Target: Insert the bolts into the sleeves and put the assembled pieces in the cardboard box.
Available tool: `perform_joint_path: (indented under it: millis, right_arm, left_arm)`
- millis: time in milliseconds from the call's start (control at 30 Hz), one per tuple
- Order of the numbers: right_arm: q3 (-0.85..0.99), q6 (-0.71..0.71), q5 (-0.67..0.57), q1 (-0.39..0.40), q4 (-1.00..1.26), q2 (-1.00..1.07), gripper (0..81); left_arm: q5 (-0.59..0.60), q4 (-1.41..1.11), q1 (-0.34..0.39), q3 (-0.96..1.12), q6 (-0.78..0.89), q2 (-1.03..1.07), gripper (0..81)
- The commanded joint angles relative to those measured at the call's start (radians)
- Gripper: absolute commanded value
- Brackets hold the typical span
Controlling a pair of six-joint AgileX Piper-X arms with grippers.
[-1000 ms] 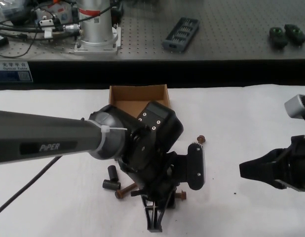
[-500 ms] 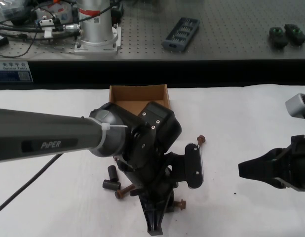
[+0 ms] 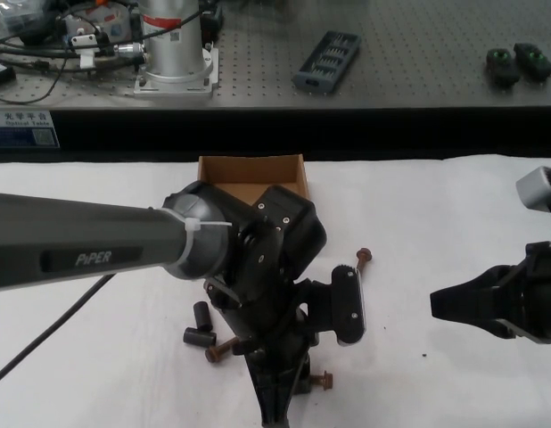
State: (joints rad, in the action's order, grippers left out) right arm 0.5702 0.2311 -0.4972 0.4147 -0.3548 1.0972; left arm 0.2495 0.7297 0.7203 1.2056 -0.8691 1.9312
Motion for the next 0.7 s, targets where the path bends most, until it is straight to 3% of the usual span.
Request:
perform_joint_path:
  millis: [0,333,400,467,667]
  right_arm:
    - [0.004,0.000,-0.013,-0.005,0.010,-0.014,7.0]
    - [0.004,0.000,-0.011,-0.005,0.010,-0.014,7.0]
    - [0.004,0.000,-0.008,-0.005,0.010,-0.014,7.0]
    - [0.004,0.000,-0.006,-0.005,0.010,-0.014,7.0]
    - [0.004,0.000,0.012,-0.005,0.010,-0.014,7.0]
  left_arm:
    - [-0.005,0.113,0.002,-0.019,0.034,0.027,15.0]
    - [-0.007,0.119,0.002,-0.019,0.033,0.027,14.9]
    - [-0.023,0.114,0.002,-0.019,0.038,0.027,10.5]
    - [-0.019,0.092,0.002,-0.019,0.073,0.027,0.9]
    - [0.003,-0.052,0.002,-0.003,0.257,-0.004,0.6]
